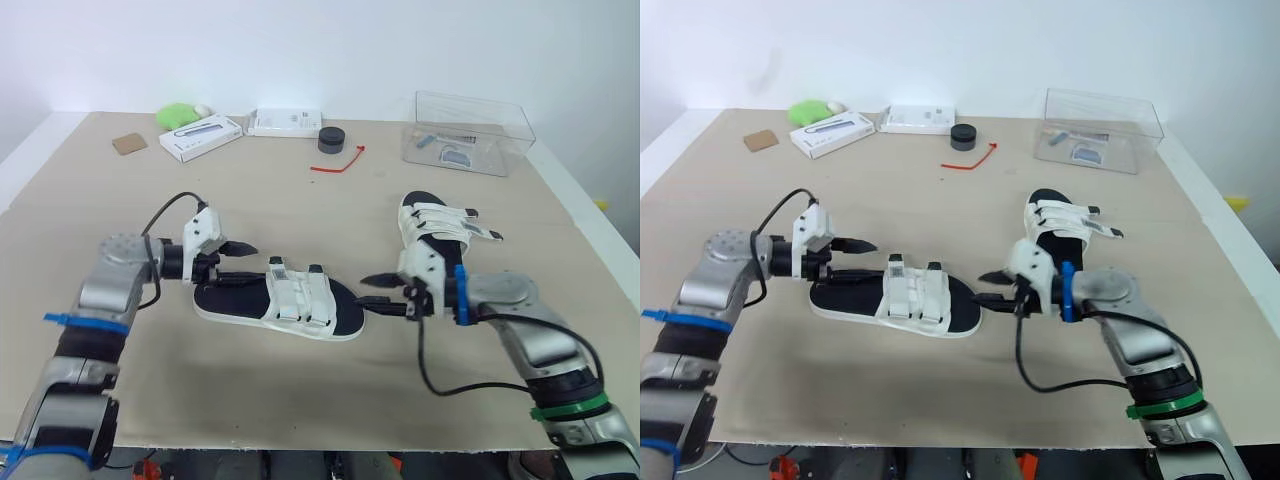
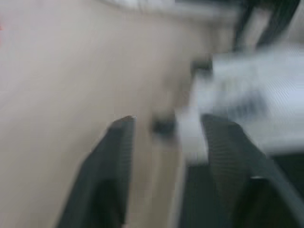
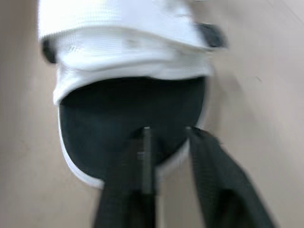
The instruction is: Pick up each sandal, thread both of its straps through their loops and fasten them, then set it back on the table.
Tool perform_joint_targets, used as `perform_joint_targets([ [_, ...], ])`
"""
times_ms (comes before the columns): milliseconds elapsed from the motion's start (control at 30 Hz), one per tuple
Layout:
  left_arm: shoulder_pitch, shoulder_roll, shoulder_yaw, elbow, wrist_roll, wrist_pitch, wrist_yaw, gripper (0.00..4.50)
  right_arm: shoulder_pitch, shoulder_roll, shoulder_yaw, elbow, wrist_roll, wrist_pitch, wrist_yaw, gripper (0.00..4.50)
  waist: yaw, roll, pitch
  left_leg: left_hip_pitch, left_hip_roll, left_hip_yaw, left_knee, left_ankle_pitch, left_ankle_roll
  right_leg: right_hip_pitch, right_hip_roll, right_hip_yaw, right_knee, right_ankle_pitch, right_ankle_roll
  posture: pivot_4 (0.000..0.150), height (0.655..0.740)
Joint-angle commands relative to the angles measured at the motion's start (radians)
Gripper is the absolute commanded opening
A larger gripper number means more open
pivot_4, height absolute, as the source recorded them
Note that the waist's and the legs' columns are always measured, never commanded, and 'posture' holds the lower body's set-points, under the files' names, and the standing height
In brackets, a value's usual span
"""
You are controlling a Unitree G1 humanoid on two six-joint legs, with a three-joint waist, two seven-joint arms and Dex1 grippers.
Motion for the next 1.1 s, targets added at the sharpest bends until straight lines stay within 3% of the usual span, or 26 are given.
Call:
perform_joint_targets([
  [33,0.068,0.016,0.018,-0.133,0.004,-0.113,0.04,4.09,-0.009,-0.009,-0.176,-0.099,0.204,0.111,-0.004,3.07,0.004,0.002,0.001,0.0,0.0,0.0,0.0,0.0,0.0,0.0,0.0,0.0,0.0,0.0,0.0,0.15,0.74],
  [67,0.077,0.018,0.016,-0.139,0.007,-0.133,0.046,4.46,-0.012,-0.011,-0.195,-0.106,0.231,0.134,-0.006,3.49,0.007,0.001,0.001,0.0,0.0,0.0,0.0,0.0,0.0,0.0,0.0,0.0,0.0,0.0,0.0,0.15,0.74],
  [133,0.087,0.02,0.009,-0.126,0.04,-0.236,0.071,4.5,-0.01,-0.032,-0.215,-0.123,0.264,0.167,0.0,4.28,0.009,0.002,0.001,0.0,0.0,-0.002,0.0,0.0,0.0,0.0,0.001,-0.002,0.0,0.0,0.0,0.15,0.74],
  [167,0.084,0.019,0.004,-0.115,0.052,-0.269,0.08,4.5,-0.006,-0.045,-0.214,-0.127,0.268,0.173,0.007,4.4,0.011,0.001,0.001,0.0,0.0,-0.002,0.0,0.0,0.0,0.0,0.001,-0.002,0.0,0.0,-0.001,0.15,0.74],
  [633,-0.033,-0.142,-0.152,0.064,0.097,-0.343,0.098,4.5,0.019,-0.038,-0.185,-0.117,0.248,0.061,0.019,4.4,0.017,0.002,0.001,-0.005,0.001,-0.002,0.009,-0.002,0.005,0.0,0.007,-0.002,0.001,0.001,0.0,0.15,0.74],
  [733,-0.046,-0.153,-0.157,0.085,0.095,-0.332,0.104,3.63,0.028,-0.036,-0.181,-0.126,0.25,0.06,0.011,4.5,0.017,0.002,0.001,-0.005,0.001,-0.003,0.01,-0.002,0.005,0.001,0.007,-0.002,0.001,0.001,0.0,0.15,0.74],
  [900,-0.046,-0.157,-0.113,0.048,0.073,-0.258,0.168,1.41,0.04,-0.028,-0.18,-0.146,0.259,0.065,-0.01,4.5,0.017,0.002,0.001,-0.005,0.001,-0.003,0.011,-0.002,0.005,0.001,0.007,-0.002,0.001,0.002,0.001,0.15,0.74],
  [1000,-0.047,-0.148,-0.065,0.022,0.1,-0.15,0.309,0.12,0.047,-0.03,-0.183,-0.158,0.256,0.062,-0.02,4.5,0.017,0.002,0.001,-0.005,0.002,-0.003,0.012,-0.002,0.005,0.001,0.008,-0.002,0.002,0.002,0.0,0.15,0.74],
  [1100,-0.089,-0.149,0.032,0.022,0.147,0.012,0.581,0.05,0.046,-0.02,-0.193,-0.166,0.252,0.06,-0.055,4.5,0.016,0.002,0.001,-0.005,0.003,-0.003,0.012,-0.002,0.004,0.0,0.009,-0.002,0.002,0.002,0.0,0.15,0.74],
])
